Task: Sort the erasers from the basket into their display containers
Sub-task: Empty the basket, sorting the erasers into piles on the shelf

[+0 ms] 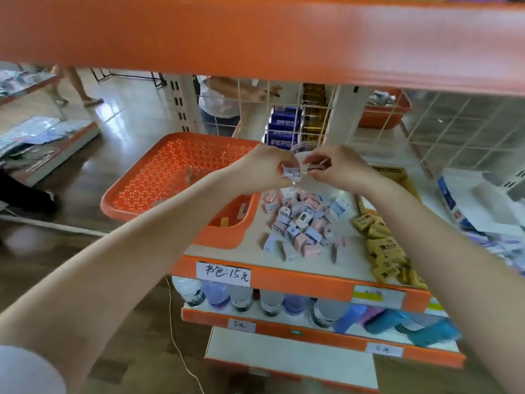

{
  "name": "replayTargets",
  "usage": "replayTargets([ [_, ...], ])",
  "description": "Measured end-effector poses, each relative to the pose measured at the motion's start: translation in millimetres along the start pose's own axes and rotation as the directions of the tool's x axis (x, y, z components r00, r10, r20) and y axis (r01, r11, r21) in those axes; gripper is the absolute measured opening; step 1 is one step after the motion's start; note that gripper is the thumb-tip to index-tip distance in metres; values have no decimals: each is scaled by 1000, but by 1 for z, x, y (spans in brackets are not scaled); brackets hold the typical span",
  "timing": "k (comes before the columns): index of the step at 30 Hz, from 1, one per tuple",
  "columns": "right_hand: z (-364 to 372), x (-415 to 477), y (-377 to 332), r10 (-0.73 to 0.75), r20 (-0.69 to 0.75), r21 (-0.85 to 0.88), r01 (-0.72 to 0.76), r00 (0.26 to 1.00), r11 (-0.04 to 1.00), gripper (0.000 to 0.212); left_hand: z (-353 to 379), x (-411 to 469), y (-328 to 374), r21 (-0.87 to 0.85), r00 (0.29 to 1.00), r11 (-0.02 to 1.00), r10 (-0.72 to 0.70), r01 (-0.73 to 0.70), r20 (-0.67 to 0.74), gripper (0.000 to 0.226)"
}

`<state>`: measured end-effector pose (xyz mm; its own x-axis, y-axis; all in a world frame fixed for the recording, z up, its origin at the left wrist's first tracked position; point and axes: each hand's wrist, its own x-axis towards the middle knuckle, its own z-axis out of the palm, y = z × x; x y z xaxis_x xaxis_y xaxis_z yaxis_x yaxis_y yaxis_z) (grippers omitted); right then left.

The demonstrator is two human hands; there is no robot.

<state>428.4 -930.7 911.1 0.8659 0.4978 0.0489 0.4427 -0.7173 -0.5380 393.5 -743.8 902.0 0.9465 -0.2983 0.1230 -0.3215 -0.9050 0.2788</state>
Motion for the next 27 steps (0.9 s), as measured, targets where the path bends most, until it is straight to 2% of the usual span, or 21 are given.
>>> replayTargets([
  [4, 3, -26, 28, 35, 101, -126, -22, 994, 992, 33, 16, 7, 30, 13, 980, 999, 34, -38, 198, 38],
  [7, 9, -39, 38, 61, 163, -103, -45, 985, 994, 37, 27, 9, 26, 75, 946, 997, -10, -16, 324, 39],
  [9, 11, -44, 41, 69, 202, -48, -61, 977, 997, 40, 29, 7, 24, 93, 941, 995, -3, -30, 338, 39],
  [13, 6, -43, 39, 57, 207, 28, -65, 977, 998, 39, 19, -3, 17, 5, 968, 1000, 16, -18, 249, 36],
  [18, -1, -30, 17, -25, 136, 33, 21, 990, 999, 33, -6, -22, 10, -55, 1000, 998, 23, -22, 17, 31],
  [23, 10, -5, -17, -103, 90, 129, 91, 991, 987, 26, -25, -49, -19, -107, 985, 992, -83, 67, -149, 27],
  [27, 29, 17, -45, -208, 47, 112, 202, 977, 973, 24, -33, -75, -58, -105, 956, 962, -265, 252, -130, 28],
])
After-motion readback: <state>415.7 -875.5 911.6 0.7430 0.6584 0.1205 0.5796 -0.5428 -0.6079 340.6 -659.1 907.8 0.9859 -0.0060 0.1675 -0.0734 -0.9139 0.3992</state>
